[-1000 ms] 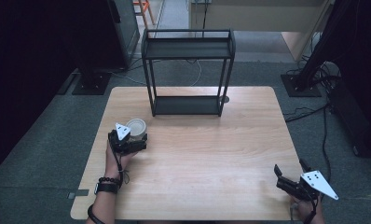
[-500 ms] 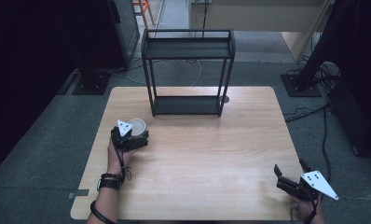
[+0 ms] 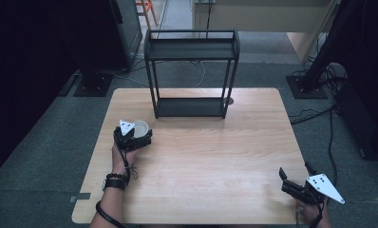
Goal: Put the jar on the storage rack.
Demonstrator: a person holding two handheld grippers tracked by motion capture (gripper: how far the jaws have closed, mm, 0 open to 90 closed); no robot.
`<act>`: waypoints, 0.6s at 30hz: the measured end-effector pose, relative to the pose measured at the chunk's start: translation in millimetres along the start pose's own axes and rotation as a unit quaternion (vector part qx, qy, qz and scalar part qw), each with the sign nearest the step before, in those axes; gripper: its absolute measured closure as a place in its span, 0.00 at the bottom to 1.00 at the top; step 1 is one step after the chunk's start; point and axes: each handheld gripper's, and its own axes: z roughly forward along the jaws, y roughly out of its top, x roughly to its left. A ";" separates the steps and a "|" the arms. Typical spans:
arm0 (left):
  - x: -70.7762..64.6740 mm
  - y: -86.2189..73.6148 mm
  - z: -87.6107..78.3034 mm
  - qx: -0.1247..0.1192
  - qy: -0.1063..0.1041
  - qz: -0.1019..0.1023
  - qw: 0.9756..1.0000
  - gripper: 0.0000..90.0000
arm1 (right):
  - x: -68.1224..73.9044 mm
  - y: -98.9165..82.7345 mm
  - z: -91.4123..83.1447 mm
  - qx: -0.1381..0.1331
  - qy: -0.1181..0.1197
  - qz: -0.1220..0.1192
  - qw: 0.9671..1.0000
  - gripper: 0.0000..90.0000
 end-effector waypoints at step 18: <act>-16.2 17.4 2.0 0.001 -0.031 0.001 1.000 0.12 | -0.2 -0.3 -0.4 -0.001 0.000 0.002 1.000 0.05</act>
